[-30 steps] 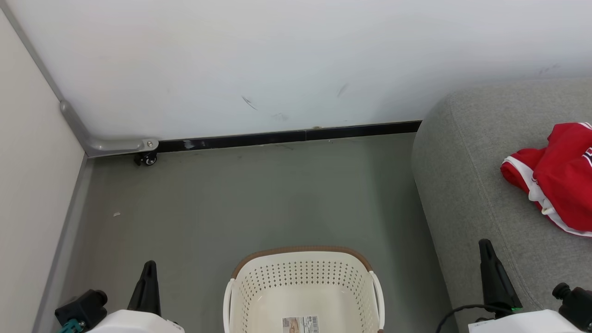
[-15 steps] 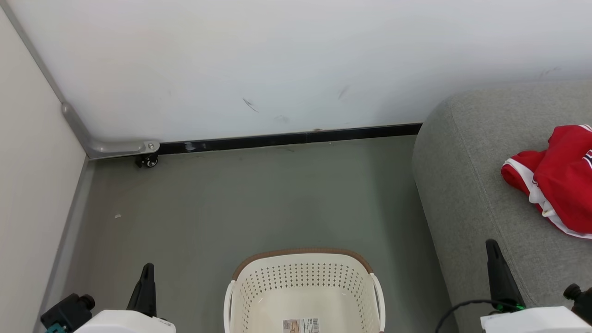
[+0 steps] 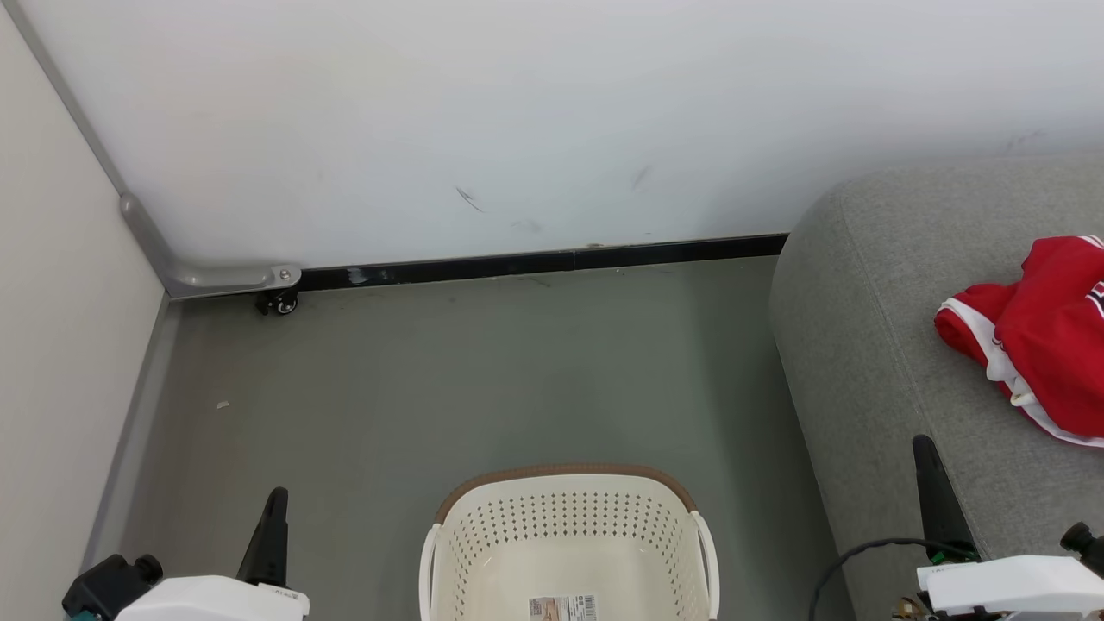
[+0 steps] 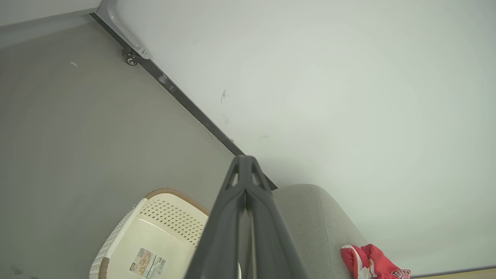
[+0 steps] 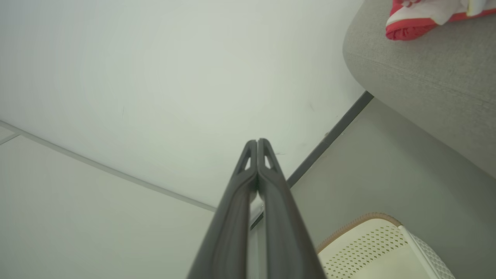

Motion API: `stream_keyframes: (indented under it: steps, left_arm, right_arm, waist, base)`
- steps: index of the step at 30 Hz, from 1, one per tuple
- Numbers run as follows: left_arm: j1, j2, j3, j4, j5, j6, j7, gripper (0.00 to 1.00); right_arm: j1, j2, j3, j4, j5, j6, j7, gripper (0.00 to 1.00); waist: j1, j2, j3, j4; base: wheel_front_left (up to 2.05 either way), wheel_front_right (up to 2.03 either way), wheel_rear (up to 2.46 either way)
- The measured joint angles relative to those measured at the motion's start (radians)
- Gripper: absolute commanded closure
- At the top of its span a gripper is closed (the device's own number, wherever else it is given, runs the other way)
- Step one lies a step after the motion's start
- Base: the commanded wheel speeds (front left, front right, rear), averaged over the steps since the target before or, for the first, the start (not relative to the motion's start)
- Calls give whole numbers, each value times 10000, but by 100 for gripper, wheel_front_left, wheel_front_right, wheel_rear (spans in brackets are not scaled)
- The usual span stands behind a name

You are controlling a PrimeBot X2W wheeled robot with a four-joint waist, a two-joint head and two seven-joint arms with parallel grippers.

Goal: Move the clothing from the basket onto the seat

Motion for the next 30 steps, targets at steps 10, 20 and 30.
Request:
stream_keyframes:
  steps: [10, 20, 30]
  left_arm:
    - [-191, -13, 190, 2, -1452, -209, 337, 100]
    - [-299, -46, 353, 0, -2911, -399, 637, 100]
    - [-388, -69, 554, -8, -4401, -596, 965, 100]
  right_arm:
    - [-247, -58, -21, 192, 1446, 0, 213, 100]
    - [-578, -146, -50, 295, 2897, -2, 489, 100]
    - [-811, -261, -92, 370, 4370, -2, 700, 100]
  waist:
    - [-58, 0, 64, 17]
    - [-67, 0, 85, 33]
    - [-70, -1, 78, 51]
  base:
    - [0, 0, 0]
    - [0, 0, 0]
    - [0, 0, 0]
